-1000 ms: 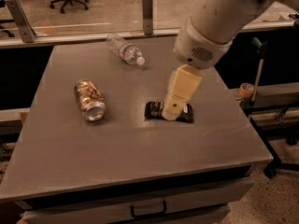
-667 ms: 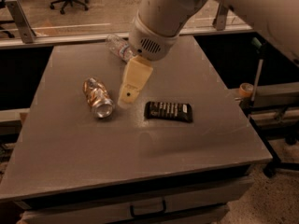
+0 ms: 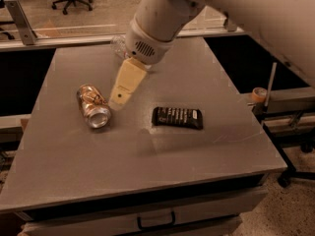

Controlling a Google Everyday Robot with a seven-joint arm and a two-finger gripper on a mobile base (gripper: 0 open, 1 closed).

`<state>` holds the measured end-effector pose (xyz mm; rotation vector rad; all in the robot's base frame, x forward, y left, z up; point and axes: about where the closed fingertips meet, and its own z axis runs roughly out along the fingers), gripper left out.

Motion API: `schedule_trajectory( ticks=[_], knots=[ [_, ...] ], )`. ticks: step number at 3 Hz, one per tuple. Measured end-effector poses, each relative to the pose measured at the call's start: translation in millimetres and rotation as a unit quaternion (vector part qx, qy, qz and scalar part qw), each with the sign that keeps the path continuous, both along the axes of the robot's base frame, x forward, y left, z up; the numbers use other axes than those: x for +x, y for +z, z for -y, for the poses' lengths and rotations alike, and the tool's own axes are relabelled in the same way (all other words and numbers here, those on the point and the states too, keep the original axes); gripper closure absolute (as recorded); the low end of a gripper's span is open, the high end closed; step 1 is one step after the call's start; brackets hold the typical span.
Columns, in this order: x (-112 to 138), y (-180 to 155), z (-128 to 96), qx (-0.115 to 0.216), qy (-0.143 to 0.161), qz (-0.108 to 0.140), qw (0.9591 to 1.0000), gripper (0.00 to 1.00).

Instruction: Place orange can upright

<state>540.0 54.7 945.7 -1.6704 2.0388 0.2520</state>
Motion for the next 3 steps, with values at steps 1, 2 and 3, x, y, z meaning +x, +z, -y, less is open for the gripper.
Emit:
schedule_trajectory(
  ticks=[1,2,3],
  knots=[
    [25.6,-14.8,-42.1,0.043,-0.043,-0.029,0.9977,0.00],
    [40.7,-25.4,-72.3,0.067,-0.091,-0.062,0.9916,0.00],
    [55.9,-53.9,-91.7,0.075,-0.156,-0.101,0.9797,0.00]
  ],
)
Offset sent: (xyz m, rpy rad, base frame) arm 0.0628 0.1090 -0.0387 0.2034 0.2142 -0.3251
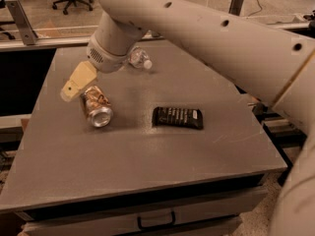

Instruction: Place orange can upright

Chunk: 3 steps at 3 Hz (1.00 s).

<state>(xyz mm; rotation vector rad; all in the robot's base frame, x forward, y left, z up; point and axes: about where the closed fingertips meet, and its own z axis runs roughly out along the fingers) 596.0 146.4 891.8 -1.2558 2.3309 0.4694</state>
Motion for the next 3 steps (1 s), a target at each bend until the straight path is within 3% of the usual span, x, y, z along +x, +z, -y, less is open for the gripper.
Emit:
schedule_trajectory(
  ticks=[1,2,3],
  knots=[
    [5.4,-23.7,-5.6,-0.011,-0.065,-0.026,0.9975,0.00],
    [4.9,-46.5,-10.7,-0.027,-0.124,-0.052,0.9905,0.00],
    [4.4,-55.4,-13.8,-0.039,-0.161,-0.061,0.9843,0.18]
  ],
)
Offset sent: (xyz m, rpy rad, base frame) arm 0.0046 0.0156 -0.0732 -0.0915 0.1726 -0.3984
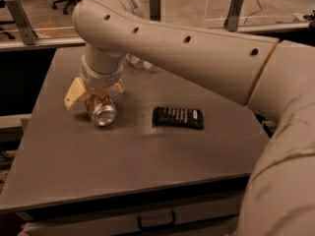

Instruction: Place orange can upright

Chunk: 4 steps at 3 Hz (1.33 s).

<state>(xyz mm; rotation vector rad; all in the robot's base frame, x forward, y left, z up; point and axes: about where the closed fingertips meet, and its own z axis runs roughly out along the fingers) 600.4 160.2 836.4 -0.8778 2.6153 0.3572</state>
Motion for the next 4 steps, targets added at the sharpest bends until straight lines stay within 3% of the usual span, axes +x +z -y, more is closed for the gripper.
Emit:
schedule_trajectory(
  ticks=[1,2,3,4],
  knots=[
    [1.1,7.1,0.6,-0.010,-0.020,0.014,0.9996,0.42],
    [7.8,29.4,1.4,-0.008,-0.014,0.054,0.9984,0.64],
    [26.8,70.3,10.7,0.028,0.010,0.118,0.9925,0.88],
    [50.4,98.7,18.3,0.113,0.035,0.167,0.9789,1.00]
  ],
)
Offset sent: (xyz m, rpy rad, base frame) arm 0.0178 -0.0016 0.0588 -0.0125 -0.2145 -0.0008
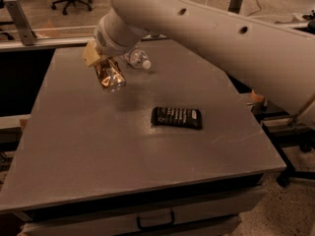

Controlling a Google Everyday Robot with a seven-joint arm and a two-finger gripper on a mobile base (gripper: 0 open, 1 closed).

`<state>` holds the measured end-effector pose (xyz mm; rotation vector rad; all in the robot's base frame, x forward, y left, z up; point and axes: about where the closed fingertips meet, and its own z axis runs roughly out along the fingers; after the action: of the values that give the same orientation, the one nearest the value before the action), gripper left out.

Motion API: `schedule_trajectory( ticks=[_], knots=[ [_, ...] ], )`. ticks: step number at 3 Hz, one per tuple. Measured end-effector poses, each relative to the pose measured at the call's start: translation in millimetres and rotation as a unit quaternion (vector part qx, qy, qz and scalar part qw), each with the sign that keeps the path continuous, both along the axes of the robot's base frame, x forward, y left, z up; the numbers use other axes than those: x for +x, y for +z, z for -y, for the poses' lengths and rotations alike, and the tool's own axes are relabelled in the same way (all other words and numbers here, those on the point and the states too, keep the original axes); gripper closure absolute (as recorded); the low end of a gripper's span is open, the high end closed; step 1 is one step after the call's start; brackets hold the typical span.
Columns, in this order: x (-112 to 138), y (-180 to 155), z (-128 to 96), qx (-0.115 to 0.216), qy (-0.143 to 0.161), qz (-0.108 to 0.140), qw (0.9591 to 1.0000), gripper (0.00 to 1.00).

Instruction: Place orange can upright

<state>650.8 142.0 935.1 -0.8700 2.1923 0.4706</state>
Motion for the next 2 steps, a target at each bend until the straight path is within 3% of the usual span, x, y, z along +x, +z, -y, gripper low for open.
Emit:
schedule_trajectory(
  ticks=[1,2],
  knots=[
    [27.2,13.4,-2.8,0.131,0.023,0.019,0.9909,1.00],
    [74.7,5.5,60.0,0.262,0.013,0.041,0.9640,1.00]
  ],
)
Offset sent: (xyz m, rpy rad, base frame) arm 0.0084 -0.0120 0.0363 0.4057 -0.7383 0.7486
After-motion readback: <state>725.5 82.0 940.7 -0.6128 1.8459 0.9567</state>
